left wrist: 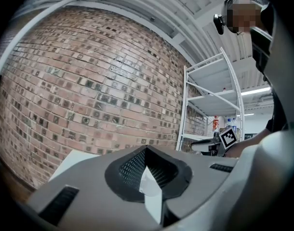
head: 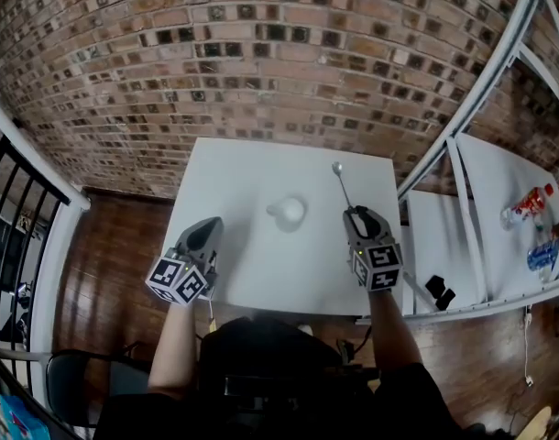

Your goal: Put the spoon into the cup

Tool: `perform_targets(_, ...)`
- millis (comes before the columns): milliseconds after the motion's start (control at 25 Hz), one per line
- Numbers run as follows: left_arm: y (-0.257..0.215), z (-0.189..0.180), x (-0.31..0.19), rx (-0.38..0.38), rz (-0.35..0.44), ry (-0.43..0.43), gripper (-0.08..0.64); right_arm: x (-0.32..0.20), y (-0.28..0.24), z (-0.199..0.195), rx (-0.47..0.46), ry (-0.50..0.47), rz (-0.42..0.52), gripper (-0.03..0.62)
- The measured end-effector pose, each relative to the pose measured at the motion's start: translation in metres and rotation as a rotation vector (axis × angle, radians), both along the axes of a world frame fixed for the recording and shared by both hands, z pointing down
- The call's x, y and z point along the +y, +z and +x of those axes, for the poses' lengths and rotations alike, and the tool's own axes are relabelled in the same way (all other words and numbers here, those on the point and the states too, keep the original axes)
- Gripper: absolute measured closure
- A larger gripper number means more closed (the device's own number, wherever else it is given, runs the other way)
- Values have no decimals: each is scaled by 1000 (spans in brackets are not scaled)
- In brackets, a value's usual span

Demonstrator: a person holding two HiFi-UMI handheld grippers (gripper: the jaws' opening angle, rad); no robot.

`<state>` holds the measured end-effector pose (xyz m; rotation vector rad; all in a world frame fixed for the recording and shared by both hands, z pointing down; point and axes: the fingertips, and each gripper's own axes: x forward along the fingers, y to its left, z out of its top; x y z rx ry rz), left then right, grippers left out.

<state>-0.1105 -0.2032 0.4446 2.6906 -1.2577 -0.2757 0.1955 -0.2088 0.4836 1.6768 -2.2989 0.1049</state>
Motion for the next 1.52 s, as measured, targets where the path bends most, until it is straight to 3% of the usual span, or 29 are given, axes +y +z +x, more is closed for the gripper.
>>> perform_targets(160, -1, -3, 4, -4, 4, -7, 557, -2, 6, -21, -11, -65, -18, 463)
perform_targets(320, 0, -11, 7, 0, 4, -30, 557, 2, 37, -59, -25, -242, -157, 463)
perform_targets(440, 1, -17, 10, -4, 1, -46, 557, 5, 65, -74, 14, -292, -239, 463)
perform_targets(920, 14, -40, 18, -6, -30, -97, 557, 9, 119, -85, 61, -330, -387, 463)
perform_targets(1520, 14, -52, 12, 11, -32, -132, 557, -16, 110, -95, 41, -338, -402, 462)
